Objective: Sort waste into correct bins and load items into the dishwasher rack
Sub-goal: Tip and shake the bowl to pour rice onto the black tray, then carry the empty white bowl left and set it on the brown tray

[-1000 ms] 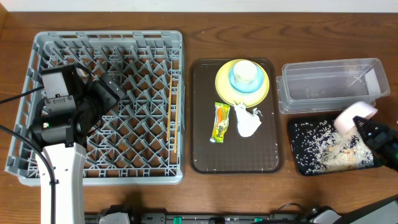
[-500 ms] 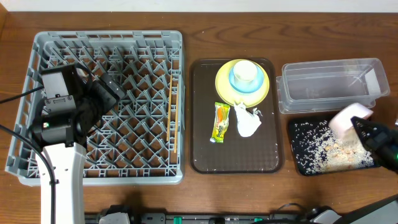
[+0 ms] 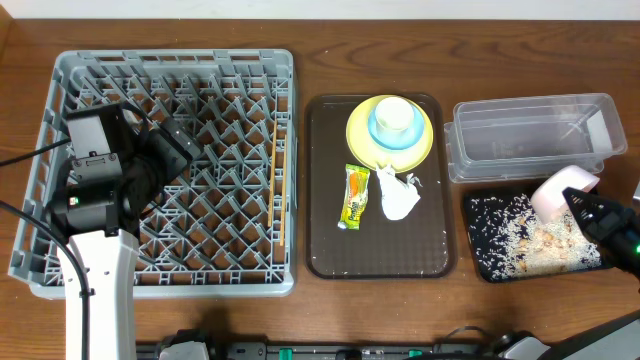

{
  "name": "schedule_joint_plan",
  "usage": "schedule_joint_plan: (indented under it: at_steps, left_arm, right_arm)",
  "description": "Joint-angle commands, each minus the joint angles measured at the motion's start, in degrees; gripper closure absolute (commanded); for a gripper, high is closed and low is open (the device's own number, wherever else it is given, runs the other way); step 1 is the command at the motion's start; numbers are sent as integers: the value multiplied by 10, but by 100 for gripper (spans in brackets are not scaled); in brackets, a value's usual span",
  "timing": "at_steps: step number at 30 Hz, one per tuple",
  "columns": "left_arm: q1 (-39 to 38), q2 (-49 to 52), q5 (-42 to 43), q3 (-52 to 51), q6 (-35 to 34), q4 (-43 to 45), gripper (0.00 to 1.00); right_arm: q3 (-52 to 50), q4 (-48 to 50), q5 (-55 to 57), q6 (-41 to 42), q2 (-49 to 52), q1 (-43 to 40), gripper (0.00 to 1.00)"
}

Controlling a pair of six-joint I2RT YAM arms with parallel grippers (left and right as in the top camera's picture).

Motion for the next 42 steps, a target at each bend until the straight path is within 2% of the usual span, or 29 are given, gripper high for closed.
schedule_joint_plan:
  at_steps: [1,3,5,8,10,12,13,15,18,20,22,24,35,40,42]
  left_arm:
    - [2,3,1,7,-3,-1,7]
    - [2,3,1,7,-3,-1,7]
    - [2,3,1,7,-3,-1,7]
    - [2,3,1,7,-3,-1,7]
    - [2,3,1,7,-3,-1,7]
    - [2,3,1,7,-3,-1,7]
    - [2,3,1,7,-3,-1,7]
    - [2,3,1,7,-3,-1,7]
    - [2,3,1,7,-3,-1,7]
    - [2,3,1,7,-3,-1,7]
    - [2,3,1,7,-3,-1,7]
    - [2,3,1,7,-3,-1,7]
    - [2,3,1,7,-3,-1,7]
    - [2,3,1,7,-3,-1,7]
    - [2,3,1,7,-3,-1,7]
  right_arm:
    - [-1,-3,-40,-54,2,2,99]
    - [-1,-22,-81,-58,3,2,99]
    - [-1,-36,-106,-108,2,2,99]
    - [-1,-11,-116,-5,5,2,99]
    - [-1,-5,-167,-12,5,2,99]
    - [-1,15,-132,-12,5,1,99]
    - [-1,23,-80,16,5,1,99]
    - [-1,4,-71,49,5,2,99]
    - [-1,-59,-143,-78,3,2,99]
    - [-1,-37,-130,-99,4,1,99]
    - [-1,-10,-144,7,6,1,99]
    - [1,-20,-177,58,4,1,99]
    - [2,23,-172,95,3,-2,99]
    - [2,31,-172,195,2,3,99]
    - [3,31,-167,205,2,10,99]
